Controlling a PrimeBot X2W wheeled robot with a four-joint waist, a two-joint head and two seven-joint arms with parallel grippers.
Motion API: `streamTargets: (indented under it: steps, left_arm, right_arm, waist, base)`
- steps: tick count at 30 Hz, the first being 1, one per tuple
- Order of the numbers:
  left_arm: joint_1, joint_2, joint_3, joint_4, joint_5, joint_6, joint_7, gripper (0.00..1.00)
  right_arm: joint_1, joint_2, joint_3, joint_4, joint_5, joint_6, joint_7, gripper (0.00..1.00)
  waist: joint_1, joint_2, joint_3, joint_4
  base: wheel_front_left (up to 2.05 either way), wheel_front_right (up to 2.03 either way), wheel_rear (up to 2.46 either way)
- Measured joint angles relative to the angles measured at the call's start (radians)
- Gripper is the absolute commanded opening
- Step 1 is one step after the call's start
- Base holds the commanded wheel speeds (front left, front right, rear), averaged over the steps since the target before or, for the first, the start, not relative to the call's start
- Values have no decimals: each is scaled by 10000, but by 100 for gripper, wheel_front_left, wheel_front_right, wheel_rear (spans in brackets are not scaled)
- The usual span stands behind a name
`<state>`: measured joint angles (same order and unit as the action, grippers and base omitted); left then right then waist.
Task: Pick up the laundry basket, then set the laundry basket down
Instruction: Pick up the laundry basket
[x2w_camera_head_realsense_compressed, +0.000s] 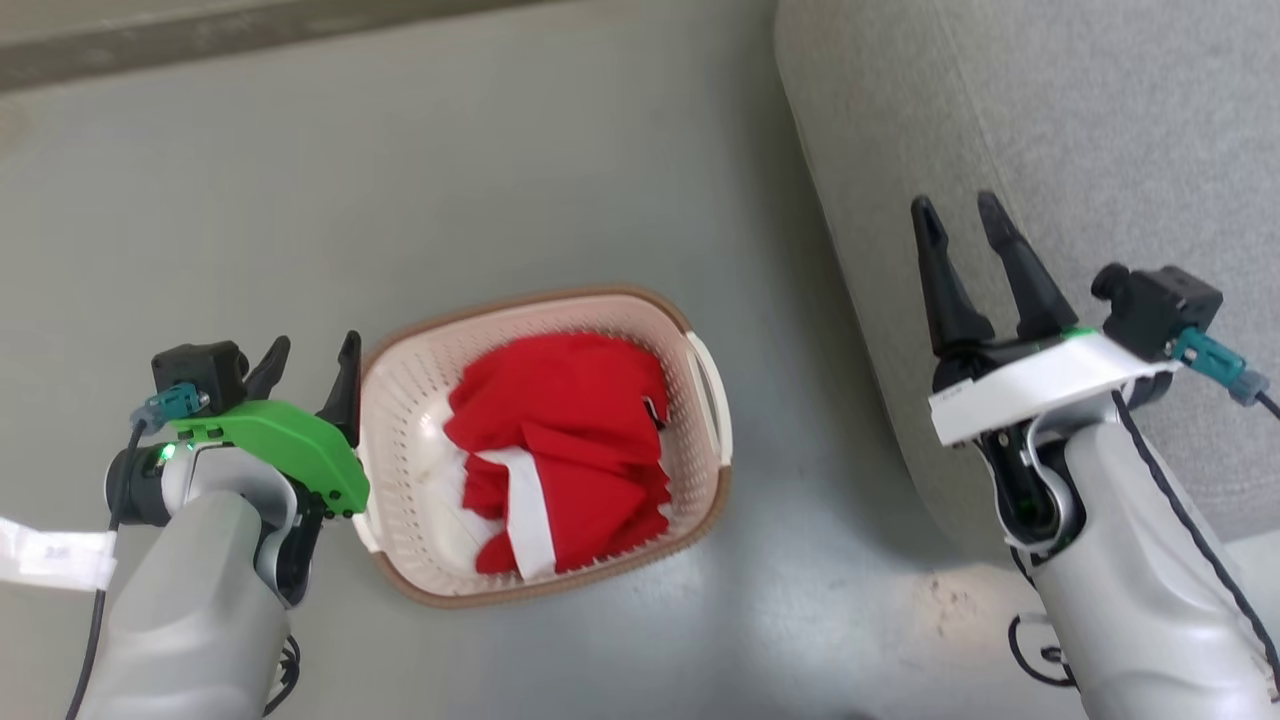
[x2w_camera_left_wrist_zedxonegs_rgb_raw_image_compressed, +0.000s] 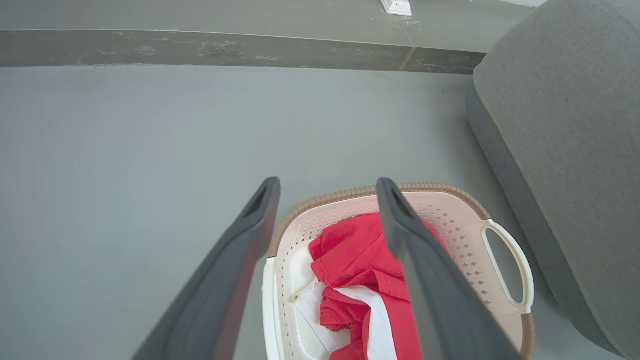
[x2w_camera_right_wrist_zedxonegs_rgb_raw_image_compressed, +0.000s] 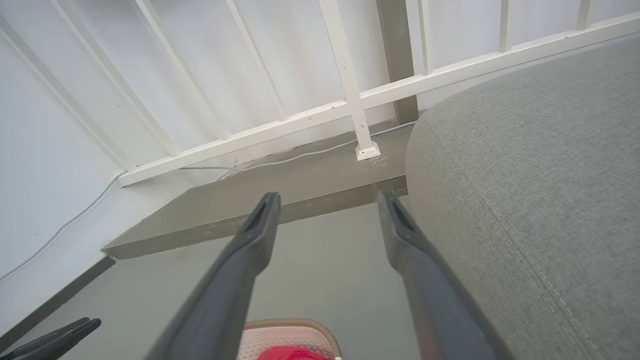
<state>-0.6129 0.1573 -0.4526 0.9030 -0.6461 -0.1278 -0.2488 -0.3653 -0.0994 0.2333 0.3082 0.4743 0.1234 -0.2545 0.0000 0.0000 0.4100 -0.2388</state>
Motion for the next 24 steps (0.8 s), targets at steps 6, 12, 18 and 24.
streamTargets:
  steps: [6, 12, 18, 24]
  left_arm:
    - [543, 12, 397, -934, 299, 0, 0, 100]
    - [1255, -27, 767, -1994, 654, 0, 0, 100]
    - [1916, -31, 1216, -3204, 1221, 40, -2, 100]
    - [2613, -8, 1511, -4098, 1701, 151, -2, 100]
  right_arm:
    - [506, -161, -15, 132, -69, 0, 0, 100]
    - [963, -295, -75, 161, -113, 0, 0, 100]
    - [1248, -353, -178, 58, -334, 0, 0, 100]
    - [1511, -387, -330, -73, -445, 0, 0, 100]
  waist:
    - [0, 0, -823, 304]
    - [0, 0, -1626, 623]
    - [0, 0, -2313, 938]
    - [0, 0, -2799, 1157]
  base:
    - [0, 0, 0]
    - [0, 0, 0]
    - [0, 0, 0]
    - [0, 0, 0]
